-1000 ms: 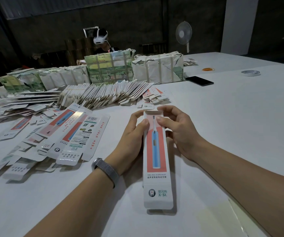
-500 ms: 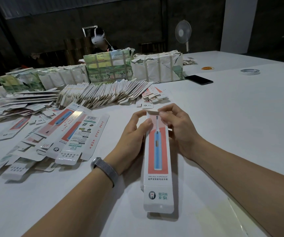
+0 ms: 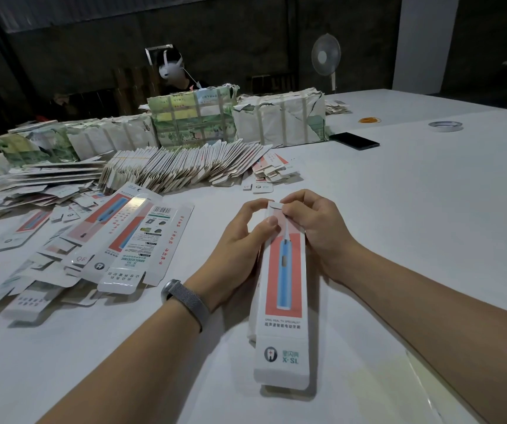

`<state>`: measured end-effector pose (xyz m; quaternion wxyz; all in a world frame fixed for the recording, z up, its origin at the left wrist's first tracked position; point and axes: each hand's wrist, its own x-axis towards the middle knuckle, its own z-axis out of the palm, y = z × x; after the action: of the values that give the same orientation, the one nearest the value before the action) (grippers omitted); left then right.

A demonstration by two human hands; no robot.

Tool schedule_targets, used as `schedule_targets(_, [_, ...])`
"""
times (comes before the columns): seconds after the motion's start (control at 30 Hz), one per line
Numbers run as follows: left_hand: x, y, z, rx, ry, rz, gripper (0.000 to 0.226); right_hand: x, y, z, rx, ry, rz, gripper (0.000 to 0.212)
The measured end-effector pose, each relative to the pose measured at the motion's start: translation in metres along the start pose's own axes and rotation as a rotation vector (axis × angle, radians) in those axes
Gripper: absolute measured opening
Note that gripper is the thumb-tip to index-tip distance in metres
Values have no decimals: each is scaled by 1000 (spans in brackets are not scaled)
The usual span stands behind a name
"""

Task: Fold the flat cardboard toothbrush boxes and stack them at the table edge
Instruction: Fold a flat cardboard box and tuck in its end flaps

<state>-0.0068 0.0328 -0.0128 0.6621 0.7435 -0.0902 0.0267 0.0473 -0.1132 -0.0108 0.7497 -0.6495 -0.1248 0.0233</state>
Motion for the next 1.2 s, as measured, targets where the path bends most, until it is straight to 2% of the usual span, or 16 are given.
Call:
schedule_targets(0.2, [2, -4, 0, 35, -21, 1, 18, 0, -2, -1, -21, 12, 13, 20])
schedule_targets(0.53, [4, -7, -3, 30, -63, 0, 40, -1, -2, -3, -37, 17, 17, 23])
schedule_targets(0.63, [3, -7, -3, 38, -65, 4, 38, -2, -3, -2, -48, 8, 16, 19])
schedule_targets(0.93, [3, -6, -3, 97, -50, 9, 37, -3, -4, 1, -82, 43, -8, 29])
schedule_targets(1.07, [3, -5, -3, 90, -63, -16, 51, -3, -4, 2, -57, 42, -8, 31])
schedule_targets(1.2, [2, -4, -4, 73, -81, -24, 53, -3, -4, 3, -49, 36, -8, 27])
